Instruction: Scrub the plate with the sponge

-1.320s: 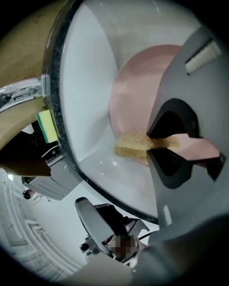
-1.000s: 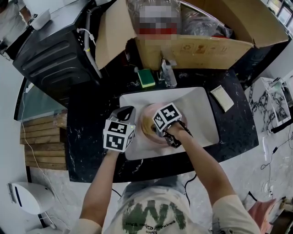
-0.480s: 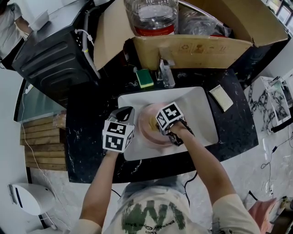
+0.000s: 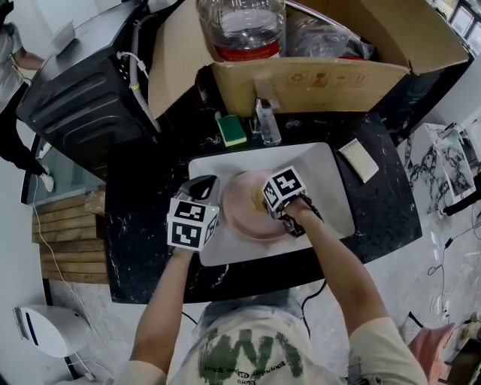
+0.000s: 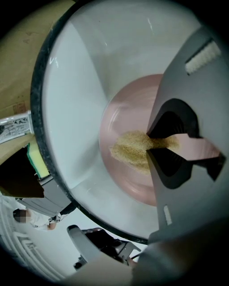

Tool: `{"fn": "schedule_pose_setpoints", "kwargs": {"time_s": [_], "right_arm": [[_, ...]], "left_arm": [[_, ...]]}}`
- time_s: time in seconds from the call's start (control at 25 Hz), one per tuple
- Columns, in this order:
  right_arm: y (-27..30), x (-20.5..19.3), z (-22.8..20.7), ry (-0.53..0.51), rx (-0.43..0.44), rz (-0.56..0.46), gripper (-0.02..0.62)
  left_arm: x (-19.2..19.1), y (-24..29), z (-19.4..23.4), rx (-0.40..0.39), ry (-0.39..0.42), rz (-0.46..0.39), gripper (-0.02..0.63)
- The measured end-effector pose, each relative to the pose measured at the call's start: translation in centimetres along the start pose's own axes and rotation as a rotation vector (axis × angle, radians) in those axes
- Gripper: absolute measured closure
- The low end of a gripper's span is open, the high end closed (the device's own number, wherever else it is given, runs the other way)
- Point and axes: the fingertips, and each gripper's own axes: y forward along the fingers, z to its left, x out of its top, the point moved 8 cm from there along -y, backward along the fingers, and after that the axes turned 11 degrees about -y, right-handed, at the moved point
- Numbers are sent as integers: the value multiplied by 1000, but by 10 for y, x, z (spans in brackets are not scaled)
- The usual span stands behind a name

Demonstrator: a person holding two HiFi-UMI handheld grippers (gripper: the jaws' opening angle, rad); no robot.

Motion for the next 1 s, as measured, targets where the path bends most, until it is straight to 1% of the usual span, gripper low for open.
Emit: {"fn": "schedule_pose_setpoints", "kwargs": {"time_s": [0.52,0.76,1.0], "right_arm": [[-10,-10,-31,34,-106,8,529],[-11,-10,-36,-1,-159,22,529],[-16,-12,-44,-2,-222,19,531]], "left_arm": [[1,3,-3,-3,4,4,601],[1,3,-5,-3,5,5,601],[1,3,-6,-2,6,3,601]]}}
